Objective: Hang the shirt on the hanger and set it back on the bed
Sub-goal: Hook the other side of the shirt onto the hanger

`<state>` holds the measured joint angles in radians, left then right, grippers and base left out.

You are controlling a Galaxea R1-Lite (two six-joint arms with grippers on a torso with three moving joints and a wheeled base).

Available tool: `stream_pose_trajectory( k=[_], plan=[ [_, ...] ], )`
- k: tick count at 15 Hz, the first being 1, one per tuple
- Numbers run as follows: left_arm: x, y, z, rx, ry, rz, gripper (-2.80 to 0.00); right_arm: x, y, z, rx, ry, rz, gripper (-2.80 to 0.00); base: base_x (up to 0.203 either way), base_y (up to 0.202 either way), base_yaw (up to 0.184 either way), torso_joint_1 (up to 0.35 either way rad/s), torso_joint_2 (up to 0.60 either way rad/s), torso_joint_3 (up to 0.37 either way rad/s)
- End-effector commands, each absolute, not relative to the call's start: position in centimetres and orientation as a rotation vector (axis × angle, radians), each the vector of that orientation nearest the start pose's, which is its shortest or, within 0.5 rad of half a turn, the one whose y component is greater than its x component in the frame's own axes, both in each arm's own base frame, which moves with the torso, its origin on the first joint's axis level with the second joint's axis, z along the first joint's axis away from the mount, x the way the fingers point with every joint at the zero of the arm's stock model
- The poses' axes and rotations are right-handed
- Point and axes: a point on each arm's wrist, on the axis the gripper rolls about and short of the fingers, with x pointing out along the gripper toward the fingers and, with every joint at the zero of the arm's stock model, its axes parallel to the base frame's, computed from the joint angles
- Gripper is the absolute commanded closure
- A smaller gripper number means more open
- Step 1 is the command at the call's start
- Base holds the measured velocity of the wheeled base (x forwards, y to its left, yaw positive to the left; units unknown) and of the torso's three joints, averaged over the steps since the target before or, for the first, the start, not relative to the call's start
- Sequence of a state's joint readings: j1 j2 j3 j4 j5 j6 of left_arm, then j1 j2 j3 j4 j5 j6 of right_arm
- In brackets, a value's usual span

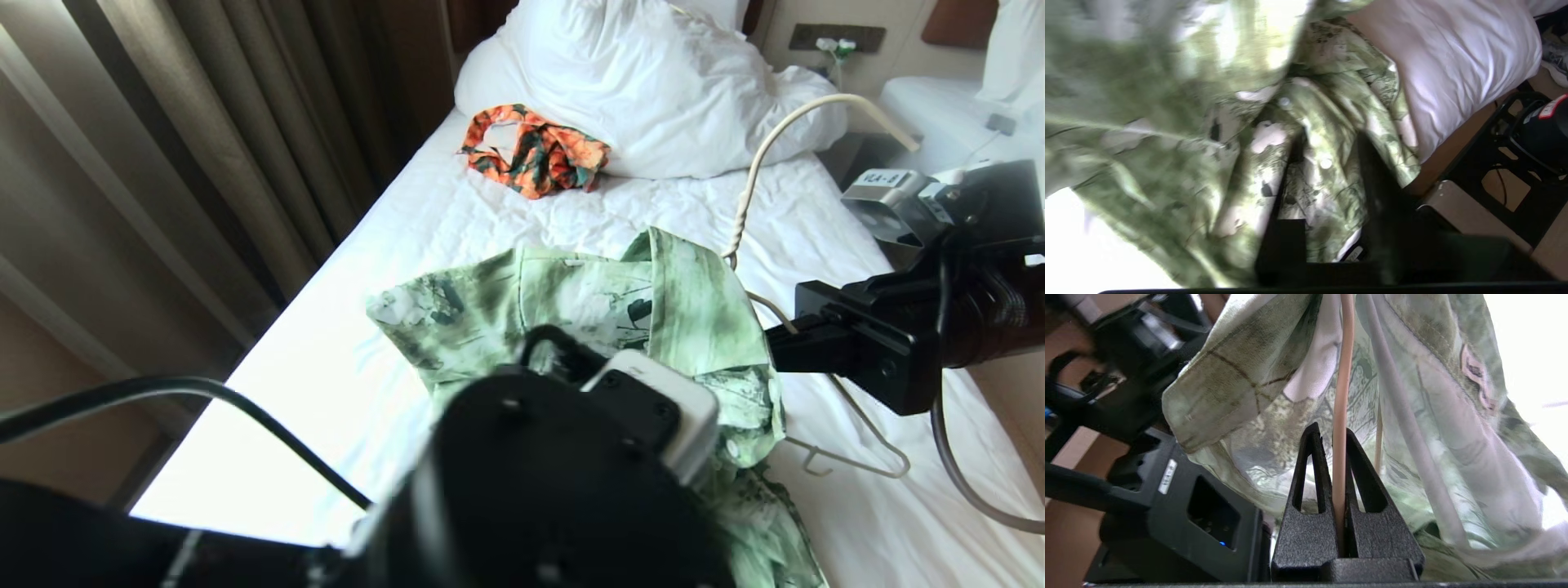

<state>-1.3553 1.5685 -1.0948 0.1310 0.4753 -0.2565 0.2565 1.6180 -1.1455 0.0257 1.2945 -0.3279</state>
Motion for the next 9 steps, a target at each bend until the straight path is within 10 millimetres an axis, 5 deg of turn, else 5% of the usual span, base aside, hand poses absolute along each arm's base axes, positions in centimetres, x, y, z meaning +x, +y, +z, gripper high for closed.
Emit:
stream_pose_trajectory(
  k=[1,6,9],
  plan=[
    [6.9,-20.2,25.0,0.154,0.412,-0.748,0.0,25.8,10.1,24.6,0.019,0.227,1.614,0.0,0.0,0.0,0.0,0.0,0.0,0.0],
    [6.8,-8.9,27.8,-0.003,0.134,-0.632,0.0,23.9,12.5,25.1,0.049,0.272,1.712,0.0,0.0,0.0,0.0,0.0,0.0,0.0],
    [6.0,-6.6,30.3,-0.024,0.043,-0.61,0.0,23.6,13.0,24.7,0.065,0.303,1.729,0.0,0.0,0.0,0.0,0.0,0.0,0.0]
  ],
)
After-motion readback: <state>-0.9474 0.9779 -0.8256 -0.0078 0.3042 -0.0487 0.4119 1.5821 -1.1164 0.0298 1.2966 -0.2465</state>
